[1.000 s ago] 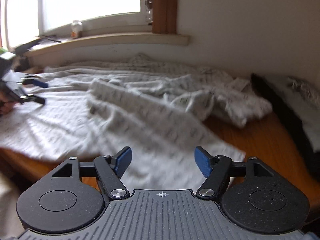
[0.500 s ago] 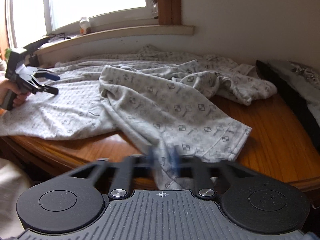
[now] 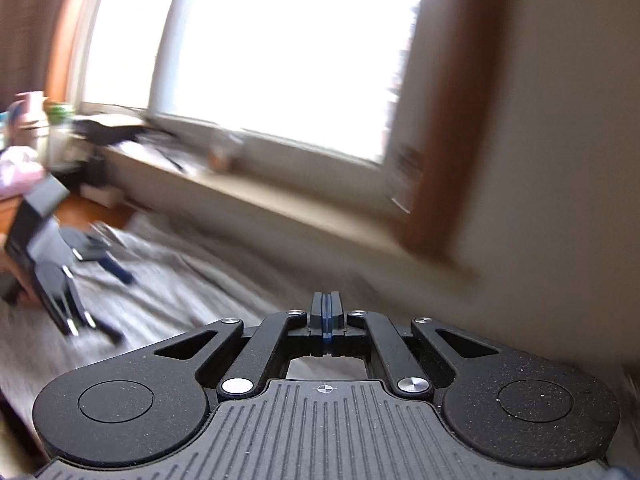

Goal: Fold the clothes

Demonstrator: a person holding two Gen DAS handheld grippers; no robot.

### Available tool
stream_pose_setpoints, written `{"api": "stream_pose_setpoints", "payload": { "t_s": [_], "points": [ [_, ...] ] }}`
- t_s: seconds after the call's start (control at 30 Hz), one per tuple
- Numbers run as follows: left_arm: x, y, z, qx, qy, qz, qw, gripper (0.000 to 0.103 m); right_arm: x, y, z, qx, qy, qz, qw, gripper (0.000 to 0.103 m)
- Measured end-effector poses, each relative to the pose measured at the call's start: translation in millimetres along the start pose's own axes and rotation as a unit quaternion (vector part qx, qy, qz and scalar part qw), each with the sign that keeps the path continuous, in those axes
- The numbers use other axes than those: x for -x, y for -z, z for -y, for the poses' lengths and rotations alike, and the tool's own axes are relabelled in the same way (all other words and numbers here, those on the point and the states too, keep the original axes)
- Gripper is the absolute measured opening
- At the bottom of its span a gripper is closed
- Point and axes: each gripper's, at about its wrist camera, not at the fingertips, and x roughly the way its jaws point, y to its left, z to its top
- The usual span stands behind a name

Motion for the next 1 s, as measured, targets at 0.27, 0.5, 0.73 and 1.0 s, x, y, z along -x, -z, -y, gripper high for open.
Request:
{"api": "stream_pose_setpoints", "payload": {
  "t_s": [0.27, 0.5, 0.73, 1.0],
  "points": [
    [0, 0, -1, 0.0, 0.0, 0.0, 1.0, 0.103, -9, 4, -17, 0.007, -0.017, -0.024, 1.0, 0.007],
    [1, 0, -1, 0.0, -0.001, 0.0, 1.0, 0.103, 30, 86, 29, -0.053, 0.038, -0.108, 0.992, 0.053],
    [1, 0, -1, 0.0, -0.001, 0.0, 1.0, 0.103, 58, 135, 60, -0.139, 0.052, -0.129, 0.98, 0.066],
    [1, 0, -2, 0.001, -0.002, 0.0, 1.0, 0.103, 54, 105, 43, -0.108, 0.025, -0.096, 0.989, 0.007]
  ]
}}
